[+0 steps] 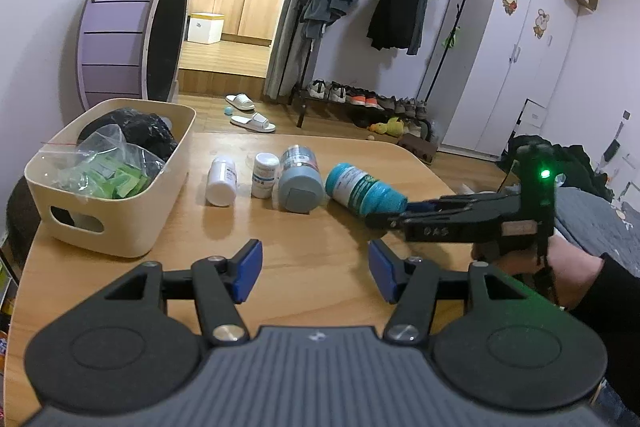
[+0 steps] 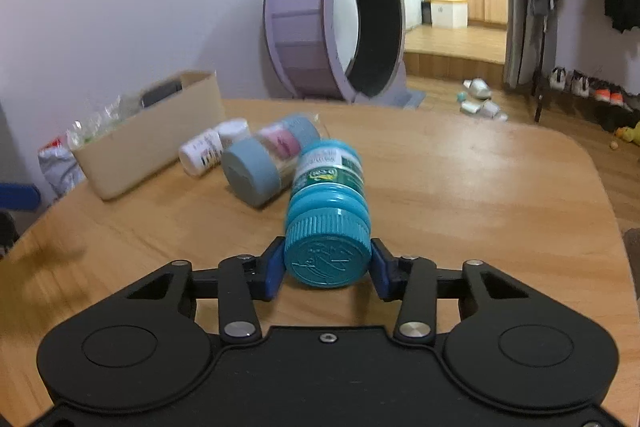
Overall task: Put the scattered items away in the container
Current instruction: 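Grasp the teal-capped pill bottle upright with the right gripper, then carry the teal bottle into the cream basket and open the right gripper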
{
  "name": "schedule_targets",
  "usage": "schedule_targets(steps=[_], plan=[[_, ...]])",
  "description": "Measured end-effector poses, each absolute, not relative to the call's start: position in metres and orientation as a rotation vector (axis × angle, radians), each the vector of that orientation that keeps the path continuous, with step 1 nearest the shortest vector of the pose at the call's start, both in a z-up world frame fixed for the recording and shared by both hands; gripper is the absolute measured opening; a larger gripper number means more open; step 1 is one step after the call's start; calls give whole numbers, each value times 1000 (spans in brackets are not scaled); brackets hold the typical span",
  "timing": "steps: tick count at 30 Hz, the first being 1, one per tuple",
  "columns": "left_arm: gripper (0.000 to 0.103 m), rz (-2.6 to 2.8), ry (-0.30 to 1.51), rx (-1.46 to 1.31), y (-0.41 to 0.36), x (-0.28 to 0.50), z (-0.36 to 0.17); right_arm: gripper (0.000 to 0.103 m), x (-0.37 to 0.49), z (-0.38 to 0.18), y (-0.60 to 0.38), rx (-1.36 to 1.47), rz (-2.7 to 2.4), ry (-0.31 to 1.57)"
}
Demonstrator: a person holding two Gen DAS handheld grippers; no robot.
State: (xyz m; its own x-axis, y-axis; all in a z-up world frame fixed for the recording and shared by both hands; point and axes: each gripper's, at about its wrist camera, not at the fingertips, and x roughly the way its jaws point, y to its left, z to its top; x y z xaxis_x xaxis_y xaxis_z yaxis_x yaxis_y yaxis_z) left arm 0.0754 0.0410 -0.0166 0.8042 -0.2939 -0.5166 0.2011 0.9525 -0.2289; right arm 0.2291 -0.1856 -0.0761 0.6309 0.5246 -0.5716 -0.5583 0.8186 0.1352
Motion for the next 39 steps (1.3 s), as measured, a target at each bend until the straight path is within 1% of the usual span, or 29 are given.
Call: schedule_targets(steps=[9,10,11,12,16,18,19,20,21,22,26,29,34,39], plan=[[58,-264,570,-175,41,73,-13,40,208,-40,-189,-73,670,545],[58,-264,569,-176,41,72,-13,32,206,-37,-187,-81,679,540],[58,-262,569,-176,41,72,-13,12,206,-35,-185,-90,693,540],[58,-260,570,-176,41,72,-13,10,206,-34,-182,-97,703,546],[58,-254,570,-169,42,69,-13,11,210,-39,-173,-127,684,584],[58,-255,569,-169,43,68,-12,18,211,-41,-174,-93,683,600],[58,-253,569,-168,44,68,-12,28,211,-41,-175,-86,683,598],[58,-252,569,-168,44,68,-12,43,209,-40,-176,-83,680,591],[58,-253,570,-169,44,69,-12,51,208,-40,-177,-79,672,578],[58,-253,570,-170,44,69,-12,62,207,-39,-178,-72,667,565],[58,-260,566,-166,44,70,-12,64,209,-36,-180,-56,664,543],[59,-262,566,-167,44,70,-12,69,213,-36,-177,-72,667,532],[59,-252,565,-173,47,69,-11,72,222,-36,-167,-66,677,517],[59,-241,564,-178,51,68,-11,72,230,-38,-159,-71,679,517]])
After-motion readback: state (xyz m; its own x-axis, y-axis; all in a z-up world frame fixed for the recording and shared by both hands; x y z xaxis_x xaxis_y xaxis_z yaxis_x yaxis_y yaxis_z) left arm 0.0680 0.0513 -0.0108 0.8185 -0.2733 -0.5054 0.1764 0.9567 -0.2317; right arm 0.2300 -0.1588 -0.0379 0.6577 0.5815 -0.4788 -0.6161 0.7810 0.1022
